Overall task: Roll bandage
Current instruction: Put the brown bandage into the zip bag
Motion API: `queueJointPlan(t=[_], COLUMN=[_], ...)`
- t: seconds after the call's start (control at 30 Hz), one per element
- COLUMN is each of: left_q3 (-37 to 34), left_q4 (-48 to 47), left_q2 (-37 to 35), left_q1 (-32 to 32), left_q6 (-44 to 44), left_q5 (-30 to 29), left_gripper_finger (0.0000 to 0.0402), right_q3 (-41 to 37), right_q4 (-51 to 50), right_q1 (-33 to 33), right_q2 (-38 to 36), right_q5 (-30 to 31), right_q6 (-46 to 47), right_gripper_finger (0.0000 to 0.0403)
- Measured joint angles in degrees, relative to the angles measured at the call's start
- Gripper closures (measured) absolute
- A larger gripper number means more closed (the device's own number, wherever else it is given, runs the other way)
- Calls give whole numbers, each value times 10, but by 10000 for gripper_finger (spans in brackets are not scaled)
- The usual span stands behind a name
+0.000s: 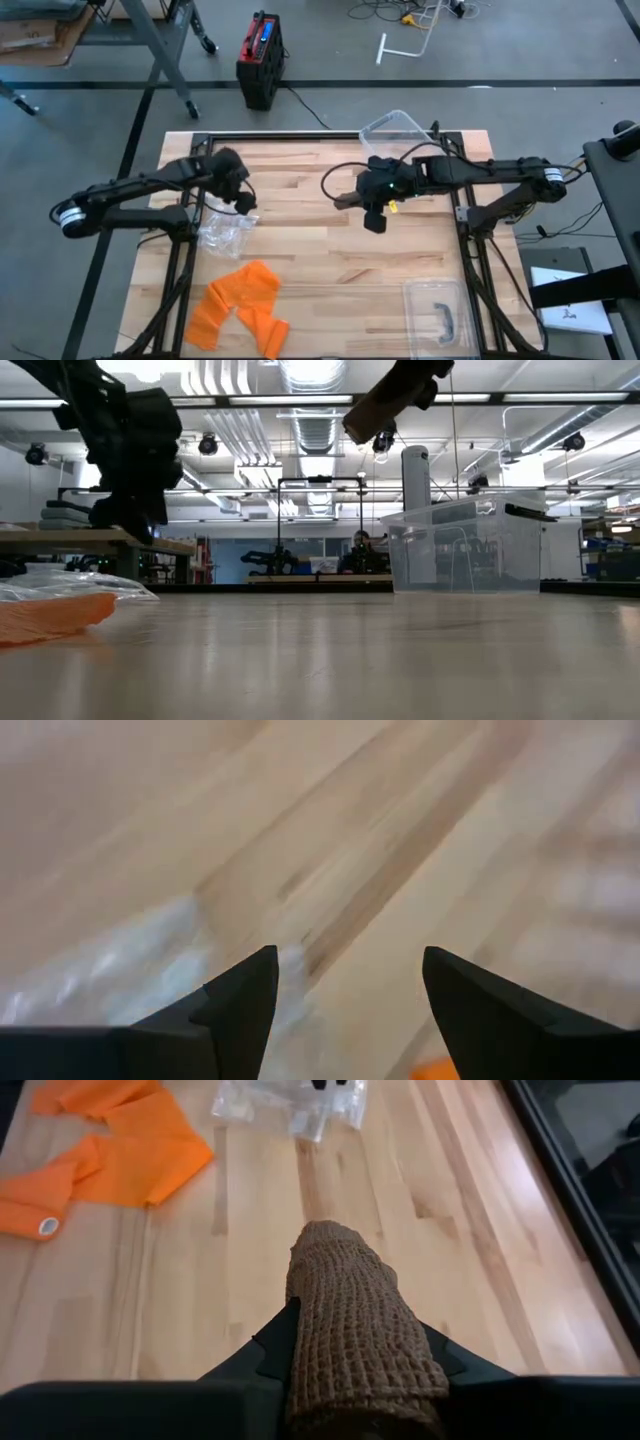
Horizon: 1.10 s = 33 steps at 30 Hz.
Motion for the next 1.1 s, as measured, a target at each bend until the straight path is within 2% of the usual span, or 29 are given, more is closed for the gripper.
queueJointPlan(t=[0.33, 0.6, 0.73, 0.87, 1.03, 1.1], left_q3=[21, -8, -14, -7, 27, 51], left_q4=[-110, -118, -117, -117, -115, -112], left_q2=[72, 154, 188, 205, 195, 180], left_q1=[-121, -152, -155, -164, -189, -203], left_q6=[-111, -175, -175, -157, -134, -116], left_q5=[-144, -160, -193, -208, -226, -240], left_gripper_finger=[193, 211, 225, 269, 380, 391], right_q3=[-12, -12, -12, -12, -11, -2], right_q4=[23, 36, 36, 36, 34, 35], right_q1=[4, 4, 4, 4, 4, 3], right_q2=[0, 0, 0, 0, -6, -13], right_q5=[5, 6, 6, 6, 8, 10], right_q6=[1, -7, -9, -9, -30, -46], right_gripper_finger=[306, 306, 307, 312, 311, 311])
